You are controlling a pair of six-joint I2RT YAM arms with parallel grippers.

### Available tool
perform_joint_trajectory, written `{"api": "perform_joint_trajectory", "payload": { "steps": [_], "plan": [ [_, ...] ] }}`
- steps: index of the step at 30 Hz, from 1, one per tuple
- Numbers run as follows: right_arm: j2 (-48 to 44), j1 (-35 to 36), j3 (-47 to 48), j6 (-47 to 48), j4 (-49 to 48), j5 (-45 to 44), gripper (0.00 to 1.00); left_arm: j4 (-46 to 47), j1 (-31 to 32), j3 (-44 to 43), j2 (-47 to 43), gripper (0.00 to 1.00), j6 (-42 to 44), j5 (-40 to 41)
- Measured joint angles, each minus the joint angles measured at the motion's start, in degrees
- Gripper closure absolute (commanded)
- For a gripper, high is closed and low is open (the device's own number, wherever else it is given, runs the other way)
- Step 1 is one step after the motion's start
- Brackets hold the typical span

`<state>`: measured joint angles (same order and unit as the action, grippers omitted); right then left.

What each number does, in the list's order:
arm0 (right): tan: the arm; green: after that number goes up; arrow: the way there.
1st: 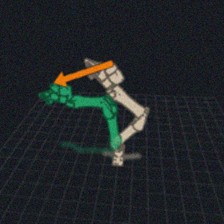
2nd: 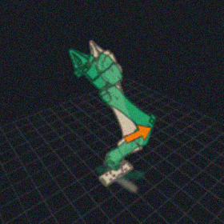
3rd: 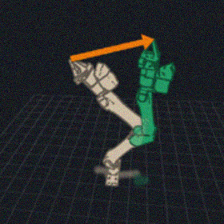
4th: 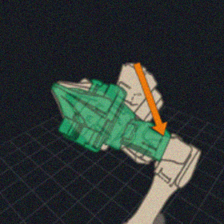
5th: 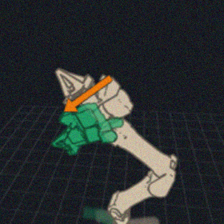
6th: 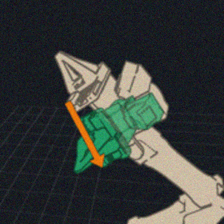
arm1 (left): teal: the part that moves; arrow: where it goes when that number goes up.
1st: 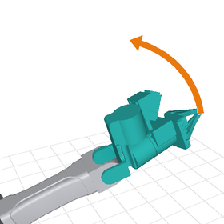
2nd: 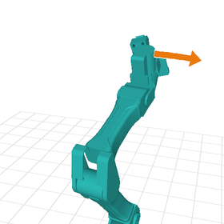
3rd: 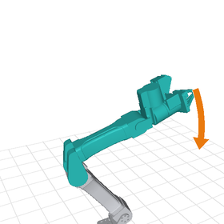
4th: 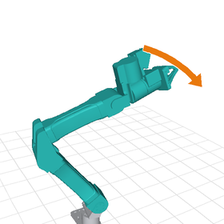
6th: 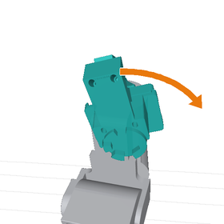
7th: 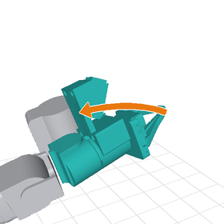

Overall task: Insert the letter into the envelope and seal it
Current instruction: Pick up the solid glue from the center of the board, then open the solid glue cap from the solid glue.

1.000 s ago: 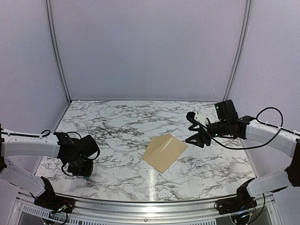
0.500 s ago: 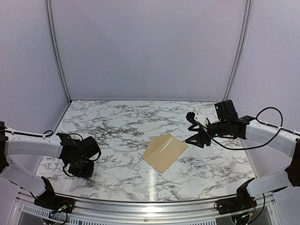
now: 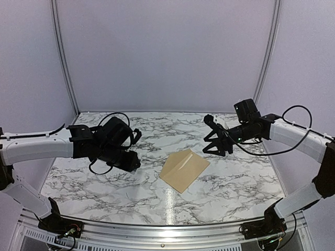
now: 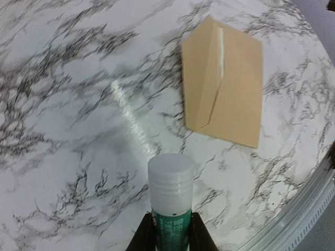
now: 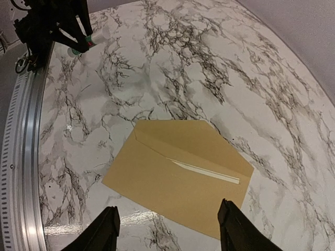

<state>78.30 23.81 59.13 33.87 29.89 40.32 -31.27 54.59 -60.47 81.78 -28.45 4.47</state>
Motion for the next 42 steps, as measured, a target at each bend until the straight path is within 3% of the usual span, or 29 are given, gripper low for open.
{"api": "perform_joint_trajectory", "payload": {
  "steps": [10,17,35,42],
  "plan": [
    [3.21,1.14,11.06,2.4,13.11,5.18,0.44,19.76,4.37,-3.28,4.74,1.0,14.67,-8.39],
    [6.91,7.72,13.05,4.79,19.54,6.64,0.46,27.61,6.82,-2.23,5.81,1.0,21.22,-14.56],
    [14.97,12.09,18.75,4.74,23.78,14.56,0.48,28.92,8.31,-2.23,9.92,1.0,24.72,-18.62],
    [16.28,13.84,18.75,3.87,23.71,15.1,0.53,29.14,8.37,-2.27,10.47,1.0,24.9,-18.62]
  ]
}}
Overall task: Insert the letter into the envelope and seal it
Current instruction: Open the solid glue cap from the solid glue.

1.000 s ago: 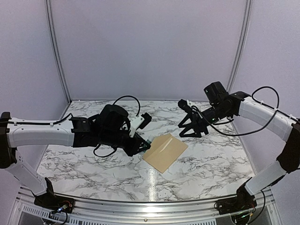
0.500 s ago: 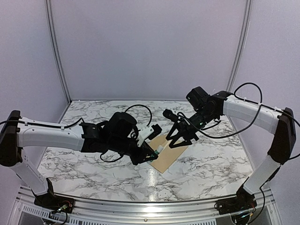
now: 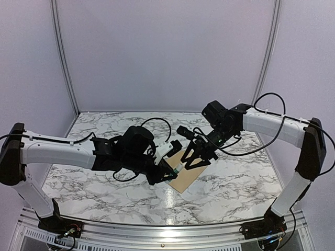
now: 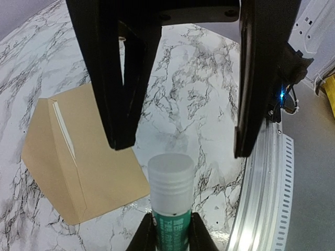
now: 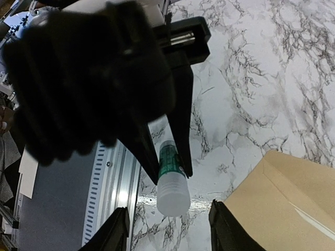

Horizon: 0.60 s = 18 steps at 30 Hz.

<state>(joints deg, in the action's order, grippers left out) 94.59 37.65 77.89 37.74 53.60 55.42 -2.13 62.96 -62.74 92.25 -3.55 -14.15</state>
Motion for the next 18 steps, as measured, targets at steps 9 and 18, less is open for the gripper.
{"api": "perform_joint_trajectory", "payload": {
  "steps": [9,18],
  "plan": [
    [2.36,0.94,0.35,-1.29,-0.46,0.22,0.65,0.46,0.0,-0.11,1.05,1.0,0.17,-0.39],
    [2.38,1.03,0.42,-2.25,-1.09,0.17,0.72,0.52,0.0,-0.11,1.05,1.0,0.17,-0.37]
  ]
}}
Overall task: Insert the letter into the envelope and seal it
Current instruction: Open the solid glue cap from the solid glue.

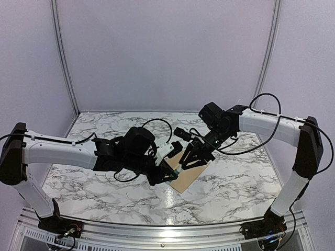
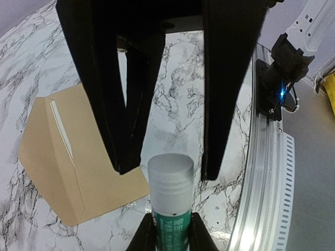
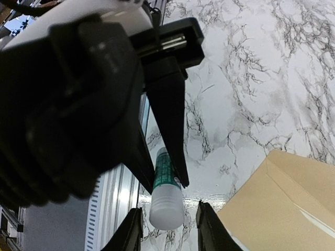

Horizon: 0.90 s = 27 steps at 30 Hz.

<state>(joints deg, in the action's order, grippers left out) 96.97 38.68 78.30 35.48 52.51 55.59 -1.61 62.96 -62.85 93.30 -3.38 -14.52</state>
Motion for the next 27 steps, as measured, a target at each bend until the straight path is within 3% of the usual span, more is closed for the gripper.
{"api": "perform_joint_trajectory", "payload": {
  "steps": [8,14,27],
  "plan": [
    [0.0,0.11,0.0,-1.03,-0.59,-0.55,0.9,0.0,-0.02,0.0,0.0,1.0,-0.22,0.59],
    [-0.04,0.11,0.0,-0.72,-0.83,-1.18,0.92,-0.11,-0.02,0.0,0.04,1.0,-0.24,1.16],
    [-3.85,-0.9,2.16,9.73,3.67,-8.68,0.96,5.79,0.15,0.0,1.79,1.0,0.66,2.05]
  ]
}}
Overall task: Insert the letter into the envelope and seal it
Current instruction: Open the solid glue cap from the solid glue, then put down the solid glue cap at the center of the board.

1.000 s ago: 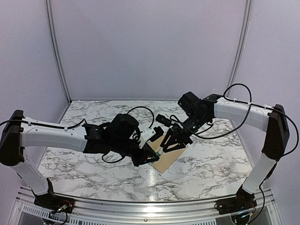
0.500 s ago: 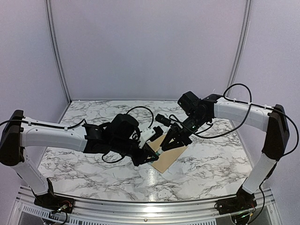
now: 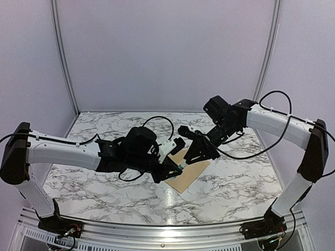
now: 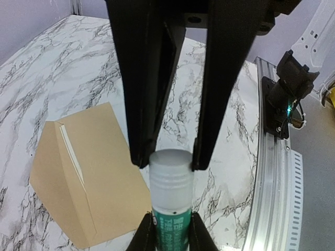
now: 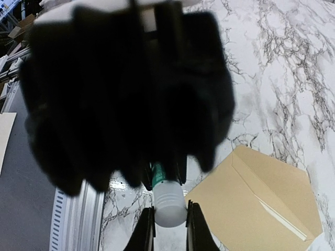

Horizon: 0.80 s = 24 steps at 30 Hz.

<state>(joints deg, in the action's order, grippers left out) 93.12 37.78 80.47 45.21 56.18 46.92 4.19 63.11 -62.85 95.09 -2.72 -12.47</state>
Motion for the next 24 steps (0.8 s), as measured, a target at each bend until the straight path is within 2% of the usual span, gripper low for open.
{"api": "perform_joint_trajectory", "payload": {
  "steps": [4,9,12,18,24],
  "plan": [
    [-0.02,-2.64,0.33,2.19,1.55,1.6,0.96,1.22,0.0,0.02,0.13,1.0,-0.09,0.59],
    [-0.68,-9.03,0.39,4.04,3.21,0.13,0.96,-3.87,0.02,2.58,0.55,1.0,0.07,0.44],
    [-0.9,-9.51,0.39,4.26,3.54,-0.24,0.96,-5.84,0.02,3.04,1.38,1.0,0.13,0.44],
    [-1.22,-10.51,-0.55,1.88,1.68,-5.9,0.97,-6.6,0.0,3.21,1.75,1.0,-0.04,0.48],
    [-1.18,-17.92,-4.35,-0.48,-1.27,-12.31,0.97,-6.58,0.0,4.66,1.11,1.0,-0.17,0.57]
  ]
}}
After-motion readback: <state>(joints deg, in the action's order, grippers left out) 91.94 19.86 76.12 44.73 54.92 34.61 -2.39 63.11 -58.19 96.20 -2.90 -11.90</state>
